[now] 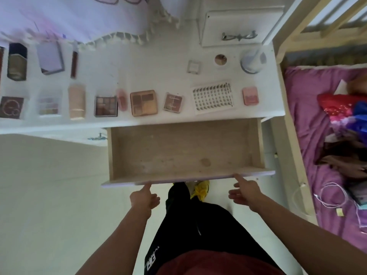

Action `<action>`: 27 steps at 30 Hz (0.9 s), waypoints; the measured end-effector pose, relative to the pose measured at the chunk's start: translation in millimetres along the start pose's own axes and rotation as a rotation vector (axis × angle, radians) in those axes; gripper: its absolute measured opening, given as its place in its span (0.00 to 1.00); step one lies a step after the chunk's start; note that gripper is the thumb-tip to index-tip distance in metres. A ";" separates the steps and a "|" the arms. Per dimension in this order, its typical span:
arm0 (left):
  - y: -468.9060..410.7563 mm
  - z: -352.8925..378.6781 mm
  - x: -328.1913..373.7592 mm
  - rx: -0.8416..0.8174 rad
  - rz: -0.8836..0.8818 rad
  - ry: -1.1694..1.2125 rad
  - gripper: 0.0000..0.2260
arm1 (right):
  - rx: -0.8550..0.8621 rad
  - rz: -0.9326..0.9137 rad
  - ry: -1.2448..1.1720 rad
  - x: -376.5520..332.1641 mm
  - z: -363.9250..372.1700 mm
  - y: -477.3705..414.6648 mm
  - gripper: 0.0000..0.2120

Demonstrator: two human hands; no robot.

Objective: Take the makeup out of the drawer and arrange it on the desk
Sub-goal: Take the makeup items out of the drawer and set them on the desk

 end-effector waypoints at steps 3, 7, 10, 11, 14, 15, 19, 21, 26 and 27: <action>-8.9 15.1 6.7 -0.093 -0.067 0.191 0.13 | -0.049 0.098 -0.315 -5.8 13.3 -23.4 0.13; -20.5 28.6 23.3 -0.085 -0.149 0.377 0.11 | 0.007 0.150 -0.625 -14.5 28.4 -43.0 0.12; -20.2 29.2 23.2 -0.031 -0.245 0.367 0.13 | 0.060 0.173 -0.663 -15.5 30.2 -40.1 0.12; -19.0 28.5 23.1 -0.015 -0.255 0.359 0.13 | 0.068 0.173 -0.655 -16.2 28.8 -38.9 0.14; -14.6 27.9 30.7 0.008 -0.244 0.352 0.14 | 0.070 0.165 -0.653 -21.2 25.7 -35.5 0.18; -11.5 27.7 34.2 0.012 -0.241 0.344 0.15 | 0.076 0.161 -0.652 -24.4 24.7 -33.6 0.19; -0.5 31.8 53.7 0.019 -0.219 0.313 0.16 | 0.082 0.155 -0.616 -49.6 22.1 -26.0 0.20; -2.5 37.2 73.2 0.004 -0.164 0.325 0.17 | 0.064 0.147 -0.579 -69.6 22.9 -24.7 0.20; 11.4 59.0 127.3 -0.166 -0.001 0.275 0.09 | -0.020 0.080 -0.544 -119.1 32.9 -24.2 0.20; 14.7 61.3 136.7 -0.175 0.022 0.263 0.09 | -0.028 0.067 -0.565 -126.4 34.7 -23.9 0.19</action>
Point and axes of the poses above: each hand's wrist, its own y-axis away from the middle knuckle, its own z-axis out of the palm, x = y × z, the point moved 5 cm from there along -y, towards the middle knuckle, and after that the axes turned 1 degree about -z, right-handed, at the moved point
